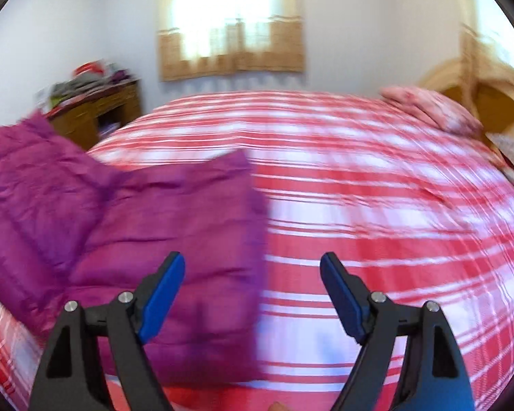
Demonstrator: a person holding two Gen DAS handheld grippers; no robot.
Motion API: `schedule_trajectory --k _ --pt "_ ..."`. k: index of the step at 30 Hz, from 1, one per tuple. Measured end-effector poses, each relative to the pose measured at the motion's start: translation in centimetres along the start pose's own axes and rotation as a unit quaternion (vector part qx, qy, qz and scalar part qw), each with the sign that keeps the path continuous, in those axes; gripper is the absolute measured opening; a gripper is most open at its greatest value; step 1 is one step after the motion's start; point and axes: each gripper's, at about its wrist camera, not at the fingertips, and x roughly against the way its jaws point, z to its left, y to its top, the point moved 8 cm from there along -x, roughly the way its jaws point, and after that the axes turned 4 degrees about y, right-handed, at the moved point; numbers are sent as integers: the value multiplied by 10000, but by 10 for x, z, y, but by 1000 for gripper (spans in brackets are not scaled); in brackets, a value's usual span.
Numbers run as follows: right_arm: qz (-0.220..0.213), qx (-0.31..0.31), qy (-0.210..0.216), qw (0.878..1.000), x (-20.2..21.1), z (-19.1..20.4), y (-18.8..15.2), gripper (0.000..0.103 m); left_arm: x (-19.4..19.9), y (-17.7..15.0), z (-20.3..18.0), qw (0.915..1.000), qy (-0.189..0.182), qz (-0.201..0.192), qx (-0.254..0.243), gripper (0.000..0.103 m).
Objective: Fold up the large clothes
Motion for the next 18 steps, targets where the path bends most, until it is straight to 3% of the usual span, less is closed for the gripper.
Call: schedule_trajectory --k 7,10,14,18 --pt "171 -660 -513 9964 1 -82 -13 84 -35 -11 -112 9917 -283 196 -1242 9" --pt "207 -837 -582 9946 4 -100 -22 84 -56 -37 -155 9812 -270 379 -1871 10" --pt "277 -1020 -573 9927 -1 -115 -33 84 -85 -88 -200 9603 -230 675 -2697 10" --pt "398 -1146 -459 9916 -4 -123 -44 84 -87 -111 -226 9405 -38 613 -3341 18"
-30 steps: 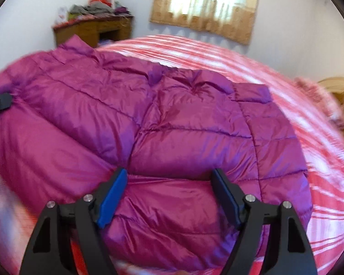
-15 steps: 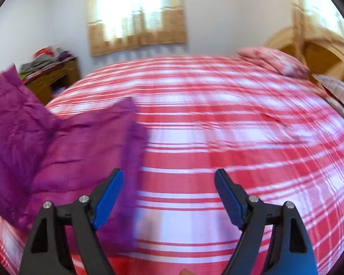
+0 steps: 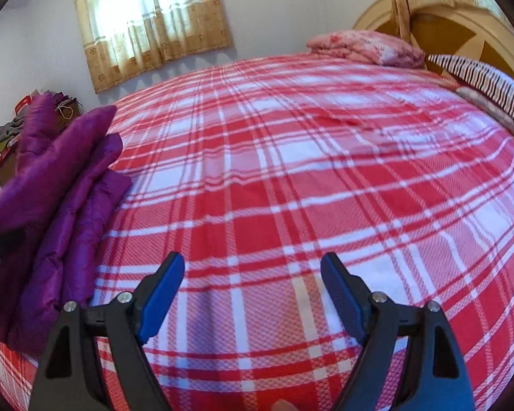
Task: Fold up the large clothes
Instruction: 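Lower the jacket bundle onto the bed and open the left gripper, then grasp the jacket edge with the right gripper while the left gripper grasps the bundle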
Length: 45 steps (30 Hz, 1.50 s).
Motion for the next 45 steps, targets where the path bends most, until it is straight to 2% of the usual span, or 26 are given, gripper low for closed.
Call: schedule_trajectory --k 2,3,4,5,7,8,9,11,13,15,16,17,18,20,21,23,26,29,31,34,35,36,37,41,45 --pt "17 -85 53 9999 0 -4 0 84 10 4 -5 9996 144 -41 -219 26" --pt "22 -93 54 9999 -1 -6 1 84 15 8 -7 9995 158 -65 -255 36" --pt "27 -79 33 10000 -1 -7 3 84 24 12 -6 9994 120 -154 -273 44" --pt "28 -43 -4 10000 -1 -7 5 84 37 18 -2 9992 48 -313 -231 48" --pt "22 46 -102 9999 1 -7 10 83 62 29 9 9980 -41 -617 -95 68" --pt "-2 90 -121 9999 4 -7 15 79 74 34 17 9970 -70 -764 29 82" --pt "-24 141 -141 9998 7 -4 19 76 86 38 30 9953 -93 -940 201 87" --pt "-94 278 -216 9993 15 3 35 71 92 41 58 9936 -6 -1011 512 88" --pt "-181 423 -178 9988 25 17 54 63 78 34 106 9913 427 -774 978 89" --pt "-309 704 -153 9969 37 46 79 61 56 20 149 9859 870 -355 1384 89" --pt "-356 816 -126 9960 41 59 88 61 42 9 175 9795 1078 -72 1702 89" --pt "-391 982 -66 9944 46 79 100 60 25 -5 208 9678 1305 199 2143 89" --pt "-390 1102 -19 9931 48 97 109 59 17 -12 224 9610 1416 322 2354 89" --pt "-407 1354 47 9899 52 138 128 58 -3 -30 264 9390 1712 640 2915 89" --pt "-404 1461 61 9884 53 156 135 58 -11 -36 278 9311 1722 709 3136 89" --pt "-387 1671 44 9852 50 196 146 55 -25 -39 291 9237 1770 738 3317 89" --pt "-279 1823 17 9828 34 247 148 49 -45 -39 296 9187 1819 861 3398 89" --pt "-281 1872 -115 9819 6 269 140 49 -61 -36 289 9135 1634 868 3623 89" --pt "-141 1776 -20 9840 -18 273 127 49 -70 -34 280 9133 1364 805 3753 89" --pt "-92 1735 -99 9847 -42 256 109 47 -86 -27 259 9178 1012 699 3774 89" --pt "-93 1726 -159 9848 -47 250 105 44 -92 -23 250 9216 905 676 3714 89" --pt "-119 1615 -60 9868 -50 240 101 41 -95 -19 242 9254 826 659 3640 89" --pt "-151 1466 187 9889 -54 232 97 34 -100 -16 234 9303 778 662 3522 89" --pt "-270 1261 160 9915 -65 194 83 31 -115 2 187 9552 761 733 2765 89" --pt "-290 1138 141 9930 -74 178 76 31 -121 10 162 9650 883 662 2380 89"
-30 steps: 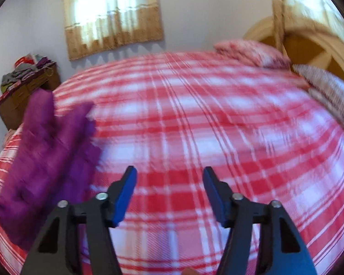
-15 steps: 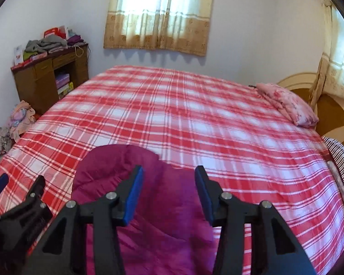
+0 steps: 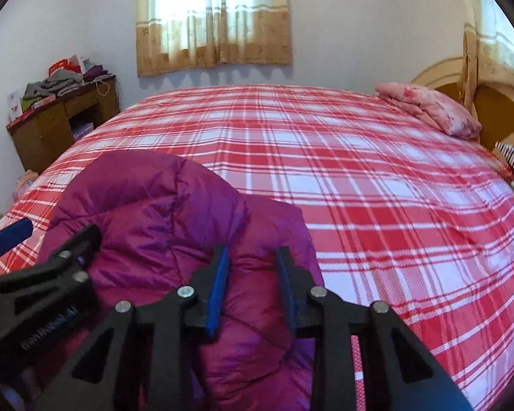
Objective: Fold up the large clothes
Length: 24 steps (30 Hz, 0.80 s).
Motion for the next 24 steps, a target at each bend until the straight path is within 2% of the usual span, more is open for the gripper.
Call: schedule_trajectory --k 9,18,24 --pt "76 -175 114 9998 -11 -7 -13 31 -23 -12 -11 9998 -61 204 -61 94" --pt "193 -197 173 9995 -18 -6 -18 31 -40 -23 -10 9981 -281 526 180 98" --pt "259 -186 150 9994 -21 -4 -21 31 -43 -26 -13 9979 -238 581 164 99"
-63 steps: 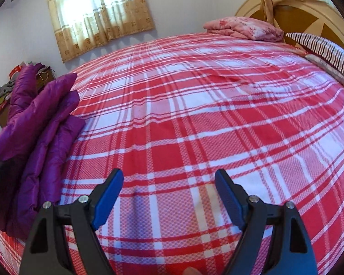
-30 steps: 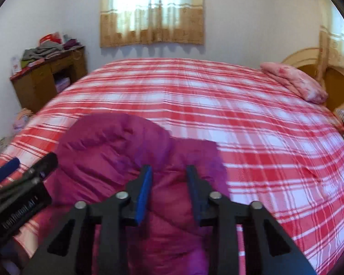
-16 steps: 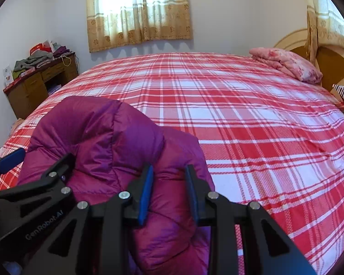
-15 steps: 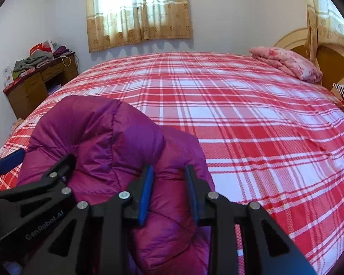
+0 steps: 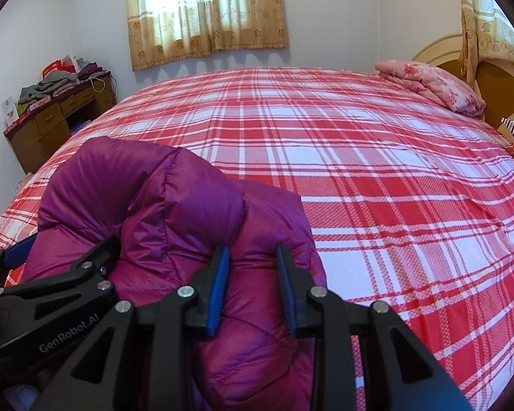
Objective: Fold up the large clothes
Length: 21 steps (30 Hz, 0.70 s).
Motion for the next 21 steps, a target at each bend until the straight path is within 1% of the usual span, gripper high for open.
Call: schedule_trajectory --k 10,21 --pt "128 -83 76 9999 -4 0 -4 31 -3 -1 -1 10000 73 27 -52 100" --pt "304 -100 127 9994 -12 -1 -7 31 -10 -4 -1 9998 88 168 -54 102"
